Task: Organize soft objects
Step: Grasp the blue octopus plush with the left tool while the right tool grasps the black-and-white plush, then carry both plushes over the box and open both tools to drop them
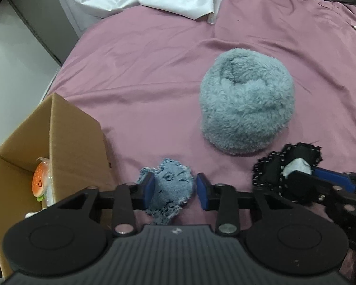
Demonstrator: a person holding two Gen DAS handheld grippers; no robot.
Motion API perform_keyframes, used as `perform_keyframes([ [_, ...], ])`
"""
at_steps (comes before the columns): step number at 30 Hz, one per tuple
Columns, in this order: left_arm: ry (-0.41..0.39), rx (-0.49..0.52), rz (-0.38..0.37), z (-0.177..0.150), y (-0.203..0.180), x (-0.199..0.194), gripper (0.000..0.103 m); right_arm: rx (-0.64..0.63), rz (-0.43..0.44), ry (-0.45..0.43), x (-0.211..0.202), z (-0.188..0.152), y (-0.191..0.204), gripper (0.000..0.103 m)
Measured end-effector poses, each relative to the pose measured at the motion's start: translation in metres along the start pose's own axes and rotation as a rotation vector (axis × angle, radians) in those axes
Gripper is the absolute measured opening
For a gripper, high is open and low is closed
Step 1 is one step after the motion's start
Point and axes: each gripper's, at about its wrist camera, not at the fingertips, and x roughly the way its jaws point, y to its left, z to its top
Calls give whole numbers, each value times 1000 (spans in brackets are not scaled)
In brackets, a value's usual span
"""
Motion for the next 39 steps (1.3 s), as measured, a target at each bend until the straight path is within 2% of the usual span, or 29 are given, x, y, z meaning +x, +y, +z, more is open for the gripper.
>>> perform_keyframes([
  [2, -12, -12, -6, -1, 2, -3, 25, 1, -11, -6, -3, 0, 0, 20],
  [4, -36, 1, -9, -2, 2, -8, 17, 10, -18, -9, -6, -1, -1, 20],
  [13, -100, -82, -93, -10, 23, -37, 9, 39, -18, -43, -28, -2, 7, 20],
  [15, -119, -97, -110, -13, 26, -44, 8, 82, -15, -50, -33, -1, 7, 20],
  [19, -151, -114, -140, -18, 33, -55, 7, 38, -38, -71, -41, -1, 24, 20],
  [31, -285, -251, -231, -32, 75, -99, 6, -42, -62, -115, -56, -2, 74, 20],
  [39, -329, -329, -276, -45, 100, -111, 6, -111, -85, -128, -58, -4, 107, 20],
])
